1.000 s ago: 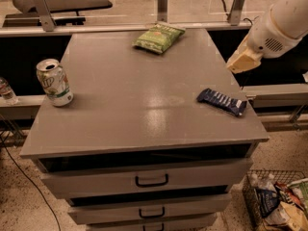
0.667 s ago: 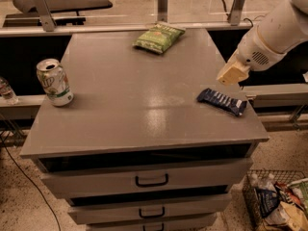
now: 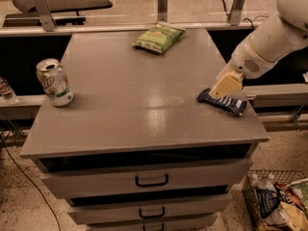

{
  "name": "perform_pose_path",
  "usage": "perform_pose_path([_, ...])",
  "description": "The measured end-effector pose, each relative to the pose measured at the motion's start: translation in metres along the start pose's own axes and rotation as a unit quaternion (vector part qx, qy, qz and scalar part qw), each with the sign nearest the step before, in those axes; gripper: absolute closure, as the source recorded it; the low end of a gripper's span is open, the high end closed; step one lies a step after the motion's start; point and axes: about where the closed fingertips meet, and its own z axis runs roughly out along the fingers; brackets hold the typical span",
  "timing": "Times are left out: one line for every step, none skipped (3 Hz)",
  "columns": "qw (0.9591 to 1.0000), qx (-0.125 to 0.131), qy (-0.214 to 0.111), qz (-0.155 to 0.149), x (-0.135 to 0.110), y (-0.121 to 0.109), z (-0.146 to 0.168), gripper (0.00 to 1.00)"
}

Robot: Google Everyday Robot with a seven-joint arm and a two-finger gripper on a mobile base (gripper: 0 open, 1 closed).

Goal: Move rxbar blueberry near green jalapeno chip bag

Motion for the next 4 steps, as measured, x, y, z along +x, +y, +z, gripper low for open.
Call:
perform_pose_path([0.9999, -0.004, 0.004, 0.009, 0.005, -0.002, 0.011, 0.00])
perform_pose_path([0.9997, -0.012, 0.010, 0.019, 0.014, -0.004, 0.024, 0.00])
perform_pose_path([0.9992, -0.021, 0.019, 0.028, 0.024, -0.005, 0.038, 0.00])
perform_pose_path([0.9989, -0.024, 0.020, 0.034, 0.031, -0.007, 0.044, 0.17])
